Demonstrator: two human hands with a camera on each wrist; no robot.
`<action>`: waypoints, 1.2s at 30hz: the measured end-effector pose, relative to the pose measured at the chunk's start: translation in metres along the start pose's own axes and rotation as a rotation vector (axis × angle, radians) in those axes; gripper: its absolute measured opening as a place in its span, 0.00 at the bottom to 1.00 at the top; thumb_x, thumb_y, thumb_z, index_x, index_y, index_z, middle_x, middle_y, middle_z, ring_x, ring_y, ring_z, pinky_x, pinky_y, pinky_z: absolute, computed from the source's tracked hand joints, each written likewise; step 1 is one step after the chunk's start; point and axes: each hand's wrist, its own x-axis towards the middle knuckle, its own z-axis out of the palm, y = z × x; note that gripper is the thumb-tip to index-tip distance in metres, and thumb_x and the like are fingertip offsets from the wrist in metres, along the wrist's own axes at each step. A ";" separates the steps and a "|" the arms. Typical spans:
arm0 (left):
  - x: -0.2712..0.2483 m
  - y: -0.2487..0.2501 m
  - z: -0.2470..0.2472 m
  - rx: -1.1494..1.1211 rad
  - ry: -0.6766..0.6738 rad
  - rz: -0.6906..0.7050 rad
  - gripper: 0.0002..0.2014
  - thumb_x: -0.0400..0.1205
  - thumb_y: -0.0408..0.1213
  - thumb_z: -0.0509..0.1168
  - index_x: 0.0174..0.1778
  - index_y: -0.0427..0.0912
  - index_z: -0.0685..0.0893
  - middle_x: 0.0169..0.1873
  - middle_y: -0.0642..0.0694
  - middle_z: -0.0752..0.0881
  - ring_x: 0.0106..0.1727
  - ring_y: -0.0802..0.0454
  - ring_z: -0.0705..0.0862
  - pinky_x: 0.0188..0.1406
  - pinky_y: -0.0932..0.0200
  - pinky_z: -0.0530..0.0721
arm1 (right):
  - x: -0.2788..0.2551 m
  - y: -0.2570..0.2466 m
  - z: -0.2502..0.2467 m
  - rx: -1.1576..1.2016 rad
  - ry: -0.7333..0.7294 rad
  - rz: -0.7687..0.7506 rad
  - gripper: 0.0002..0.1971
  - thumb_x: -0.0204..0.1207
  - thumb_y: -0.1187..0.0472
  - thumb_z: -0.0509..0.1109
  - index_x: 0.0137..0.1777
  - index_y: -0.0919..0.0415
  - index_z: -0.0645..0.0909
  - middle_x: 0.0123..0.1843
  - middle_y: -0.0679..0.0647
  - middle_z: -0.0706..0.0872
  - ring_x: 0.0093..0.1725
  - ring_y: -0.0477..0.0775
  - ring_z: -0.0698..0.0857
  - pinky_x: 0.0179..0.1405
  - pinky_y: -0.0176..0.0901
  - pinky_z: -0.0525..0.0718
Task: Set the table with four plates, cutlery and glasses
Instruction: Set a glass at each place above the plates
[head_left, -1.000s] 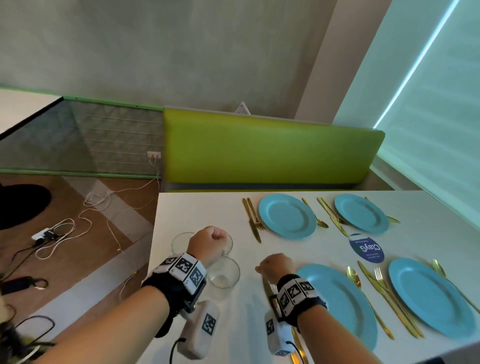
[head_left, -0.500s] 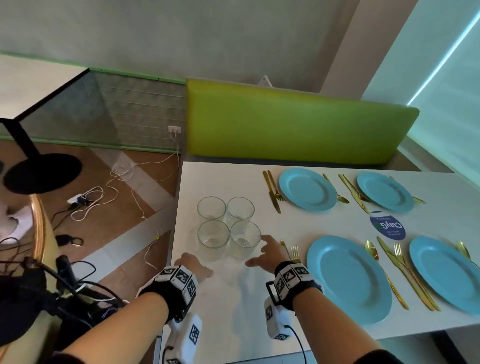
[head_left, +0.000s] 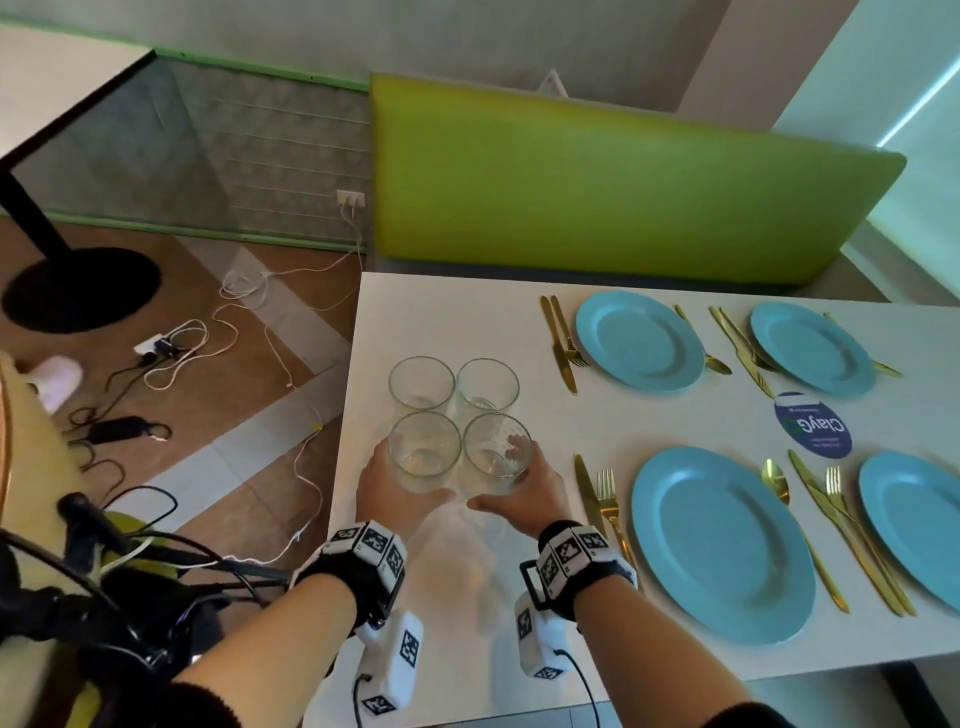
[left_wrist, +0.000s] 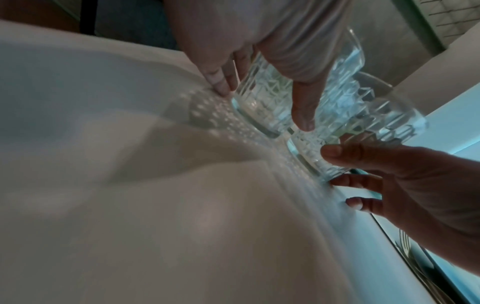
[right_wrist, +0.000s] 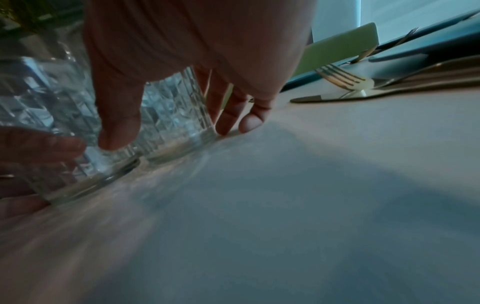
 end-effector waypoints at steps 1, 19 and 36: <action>0.001 0.000 0.001 -0.007 0.003 -0.003 0.47 0.61 0.38 0.83 0.75 0.39 0.68 0.72 0.41 0.77 0.74 0.44 0.75 0.70 0.54 0.73 | 0.002 0.001 0.003 0.005 0.014 0.005 0.48 0.53 0.49 0.86 0.73 0.51 0.66 0.64 0.53 0.82 0.61 0.54 0.81 0.61 0.44 0.81; -0.033 0.022 -0.002 0.015 -0.131 0.136 0.42 0.63 0.39 0.82 0.73 0.43 0.71 0.68 0.44 0.81 0.68 0.45 0.80 0.64 0.58 0.76 | -0.039 0.008 -0.045 0.055 0.250 0.046 0.38 0.58 0.53 0.82 0.67 0.54 0.70 0.62 0.51 0.81 0.63 0.55 0.79 0.56 0.41 0.76; -0.061 0.200 0.128 0.028 -0.405 0.427 0.44 0.65 0.40 0.81 0.76 0.43 0.68 0.71 0.43 0.79 0.71 0.45 0.78 0.66 0.58 0.75 | -0.042 0.113 -0.272 0.077 0.635 0.328 0.41 0.58 0.51 0.82 0.69 0.62 0.68 0.63 0.62 0.82 0.64 0.62 0.81 0.61 0.48 0.80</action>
